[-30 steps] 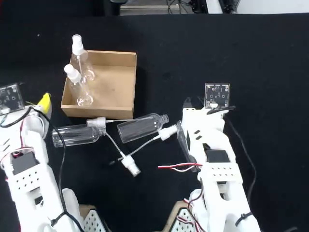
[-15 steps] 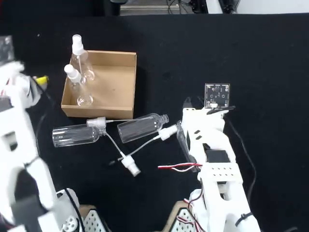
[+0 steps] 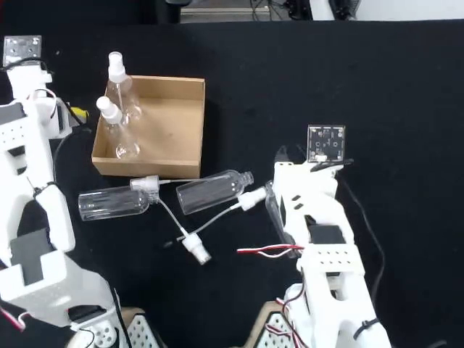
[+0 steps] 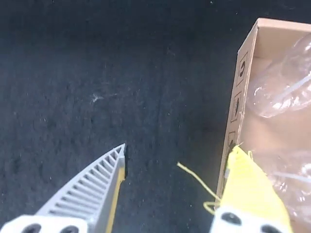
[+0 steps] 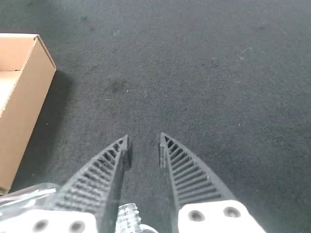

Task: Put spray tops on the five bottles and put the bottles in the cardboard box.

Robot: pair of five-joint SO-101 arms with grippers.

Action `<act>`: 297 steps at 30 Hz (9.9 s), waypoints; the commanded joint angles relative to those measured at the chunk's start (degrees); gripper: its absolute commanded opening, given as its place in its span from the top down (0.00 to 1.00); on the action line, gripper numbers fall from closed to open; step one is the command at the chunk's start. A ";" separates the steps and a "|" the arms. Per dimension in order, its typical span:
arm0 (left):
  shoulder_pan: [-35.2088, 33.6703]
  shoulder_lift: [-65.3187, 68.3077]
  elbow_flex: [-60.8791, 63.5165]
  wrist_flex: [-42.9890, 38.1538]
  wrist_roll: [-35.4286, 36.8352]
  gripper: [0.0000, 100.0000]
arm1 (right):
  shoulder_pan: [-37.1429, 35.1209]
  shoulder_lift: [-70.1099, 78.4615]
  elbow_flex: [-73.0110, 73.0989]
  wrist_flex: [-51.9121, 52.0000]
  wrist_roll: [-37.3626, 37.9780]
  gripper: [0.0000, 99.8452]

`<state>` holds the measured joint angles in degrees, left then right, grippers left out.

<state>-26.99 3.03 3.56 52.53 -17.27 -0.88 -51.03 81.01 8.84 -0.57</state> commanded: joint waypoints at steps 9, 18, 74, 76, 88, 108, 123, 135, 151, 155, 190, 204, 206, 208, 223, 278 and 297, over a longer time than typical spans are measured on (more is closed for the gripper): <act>4.79 1.67 -4.53 0.18 -0.18 0.69 | 0.97 -2.33 -0.31 -1.41 -0.35 0.92; 4.70 7.38 -5.05 0.09 -0.35 0.69 | 0.97 -2.33 -0.31 -1.41 -0.35 0.92; -0.40 8.00 -1.63 4.75 -0.44 0.78 | 0.97 -2.33 -0.31 -1.49 -0.35 0.92; 0.40 8.26 -1.63 4.84 -0.44 0.83 | 0.97 -2.33 -0.31 -1.49 -0.35 0.92; 2.59 8.09 -0.66 5.27 -0.09 0.85 | 0.97 -2.51 -0.31 -1.41 -0.35 0.92; 1.98 7.91 1.54 5.63 7.30 0.86 | 0.97 -2.51 -0.31 -1.41 -0.35 0.92; 2.07 7.82 4.70 5.63 7.56 0.90 | 0.97 -2.51 -0.31 -1.41 -0.35 0.92; 2.59 0.44 10.15 5.10 7.65 0.90 | -11.16 -2.33 -0.22 -5.80 -0.88 0.93; 1.10 0.26 11.38 5.27 7.30 0.89 | -14.24 -2.33 0.22 -7.12 -0.88 0.95; 0.57 -0.18 10.42 5.54 7.21 0.89 | -14.24 -2.42 1.01 -7.47 -0.88 0.95; -0.75 -1.05 -21.93 48.26 0.53 0.93 | -9.05 -2.59 0.92 -7.30 -0.35 0.95; 26.59 -21.54 -6.29 45.54 -1.05 0.94 | -6.86 -2.33 1.01 -7.30 -0.44 0.95; 28.79 -21.63 -5.05 42.37 -0.88 0.94 | -6.77 -2.33 1.10 -7.21 -0.35 0.95; 29.93 -21.36 -2.33 38.07 -0.88 0.94 | -6.77 -2.33 1.10 -7.12 -0.35 0.95; 29.58 -6.77 10.24 5.36 4.57 0.94 | -6.77 -2.33 1.10 -7.12 -0.35 0.95; 24.22 7.91 14.37 -8.00 2.02 0.94 | -6.77 -2.59 1.98 -7.38 -0.35 0.95; 19.47 8.00 14.37 -8.00 1.85 0.94 | -6.77 -2.59 1.89 -7.38 -0.35 0.95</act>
<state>-6.51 11.38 19.03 45.32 -14.99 -8.53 -51.47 83.38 3.12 -0.92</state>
